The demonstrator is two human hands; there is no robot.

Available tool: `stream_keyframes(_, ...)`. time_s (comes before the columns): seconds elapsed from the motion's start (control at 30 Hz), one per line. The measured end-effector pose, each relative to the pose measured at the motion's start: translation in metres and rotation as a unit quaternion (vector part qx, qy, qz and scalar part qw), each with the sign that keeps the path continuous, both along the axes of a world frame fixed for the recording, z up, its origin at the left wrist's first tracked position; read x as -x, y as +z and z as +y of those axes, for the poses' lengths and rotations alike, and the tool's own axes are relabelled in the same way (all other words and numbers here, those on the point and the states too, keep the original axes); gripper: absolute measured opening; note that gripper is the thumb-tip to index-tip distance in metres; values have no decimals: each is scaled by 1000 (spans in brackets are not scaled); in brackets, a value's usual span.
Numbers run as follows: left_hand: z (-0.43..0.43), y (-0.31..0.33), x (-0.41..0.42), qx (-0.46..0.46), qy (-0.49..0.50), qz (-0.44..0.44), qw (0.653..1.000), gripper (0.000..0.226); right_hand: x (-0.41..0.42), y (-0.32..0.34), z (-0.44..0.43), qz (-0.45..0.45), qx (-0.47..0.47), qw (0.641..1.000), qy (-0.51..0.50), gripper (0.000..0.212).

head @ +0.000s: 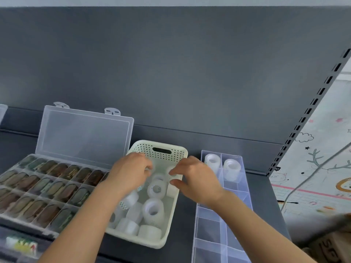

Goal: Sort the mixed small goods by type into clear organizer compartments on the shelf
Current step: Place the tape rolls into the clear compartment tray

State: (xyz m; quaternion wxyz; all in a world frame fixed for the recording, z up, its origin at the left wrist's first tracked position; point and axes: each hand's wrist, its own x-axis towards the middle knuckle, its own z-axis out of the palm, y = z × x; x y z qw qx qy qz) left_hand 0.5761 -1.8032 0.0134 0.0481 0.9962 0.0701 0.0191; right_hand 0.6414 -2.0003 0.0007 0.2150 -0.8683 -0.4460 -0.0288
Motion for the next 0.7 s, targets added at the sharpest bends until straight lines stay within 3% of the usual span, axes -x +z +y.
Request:
stream_keyframes(0.13,12,-7,29,-8,21,42,999,18,17,-6,30,-18,87,995,54,27)
stream_keyframes(0.27,16,-14,40,6,37,53,998,36,23,-12,45,-74,196,977,48,29)
stream_keyframes(0.4,18,-15,40,17,41,66,997,41,21,-15,52,-80,237,968,25,36)
stream_keyframes(0.57,8,-14,28,3,83,55,995,35,17,-16,60,-48,194,980,-22,29)
stream_keyframes(0.7,4,-15,21,-1,107,35,994,37,14,-20,53,25,79,995,-61,23)
